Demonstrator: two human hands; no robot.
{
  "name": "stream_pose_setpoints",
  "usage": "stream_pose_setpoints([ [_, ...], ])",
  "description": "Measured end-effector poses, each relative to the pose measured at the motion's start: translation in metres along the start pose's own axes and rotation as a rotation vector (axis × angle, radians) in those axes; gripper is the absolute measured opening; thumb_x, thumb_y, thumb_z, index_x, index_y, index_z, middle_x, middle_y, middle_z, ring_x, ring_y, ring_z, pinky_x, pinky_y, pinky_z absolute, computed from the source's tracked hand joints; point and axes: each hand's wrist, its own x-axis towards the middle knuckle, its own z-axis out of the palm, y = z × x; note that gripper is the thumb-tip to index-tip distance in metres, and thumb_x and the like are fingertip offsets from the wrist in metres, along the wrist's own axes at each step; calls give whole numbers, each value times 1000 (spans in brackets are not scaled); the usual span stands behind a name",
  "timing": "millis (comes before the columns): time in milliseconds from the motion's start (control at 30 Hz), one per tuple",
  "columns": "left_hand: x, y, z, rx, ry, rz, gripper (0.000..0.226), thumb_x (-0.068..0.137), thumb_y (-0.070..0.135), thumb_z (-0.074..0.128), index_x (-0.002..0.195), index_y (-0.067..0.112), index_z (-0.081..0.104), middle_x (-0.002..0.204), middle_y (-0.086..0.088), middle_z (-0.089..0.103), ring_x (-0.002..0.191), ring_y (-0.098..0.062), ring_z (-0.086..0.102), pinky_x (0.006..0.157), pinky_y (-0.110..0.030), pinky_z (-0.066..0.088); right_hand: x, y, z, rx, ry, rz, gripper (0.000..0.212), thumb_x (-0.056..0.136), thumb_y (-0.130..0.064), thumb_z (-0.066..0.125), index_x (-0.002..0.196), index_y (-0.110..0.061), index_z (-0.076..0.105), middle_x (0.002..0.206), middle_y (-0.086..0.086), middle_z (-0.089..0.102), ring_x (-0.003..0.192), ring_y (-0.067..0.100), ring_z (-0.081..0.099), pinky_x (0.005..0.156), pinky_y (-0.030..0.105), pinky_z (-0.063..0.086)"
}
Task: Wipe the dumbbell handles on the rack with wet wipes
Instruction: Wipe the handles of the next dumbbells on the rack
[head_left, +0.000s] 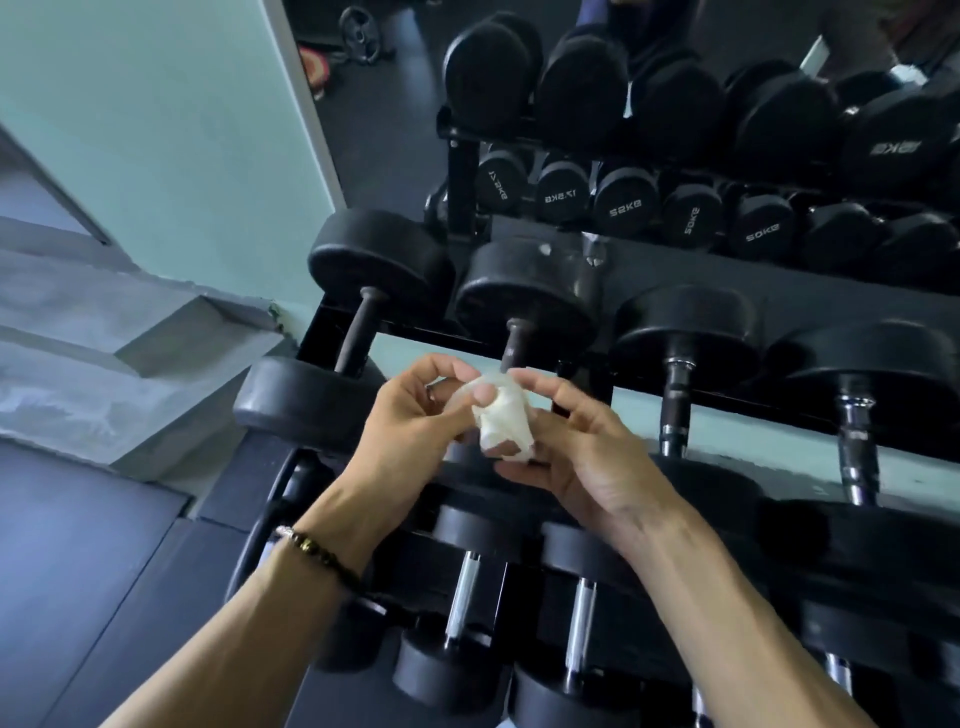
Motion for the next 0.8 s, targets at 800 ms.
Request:
stream_pose_setpoints([
  [800, 76, -65, -19, 817, 210, 91, 10, 88, 21, 57, 93, 22, 65, 87, 12, 65, 75, -7, 60, 69, -30, 50, 140, 27, -59, -1155, 336, -505, 14, 93, -5, 67, 86, -6, 80, 89, 3, 63, 87, 2, 65, 74, 8, 44],
])
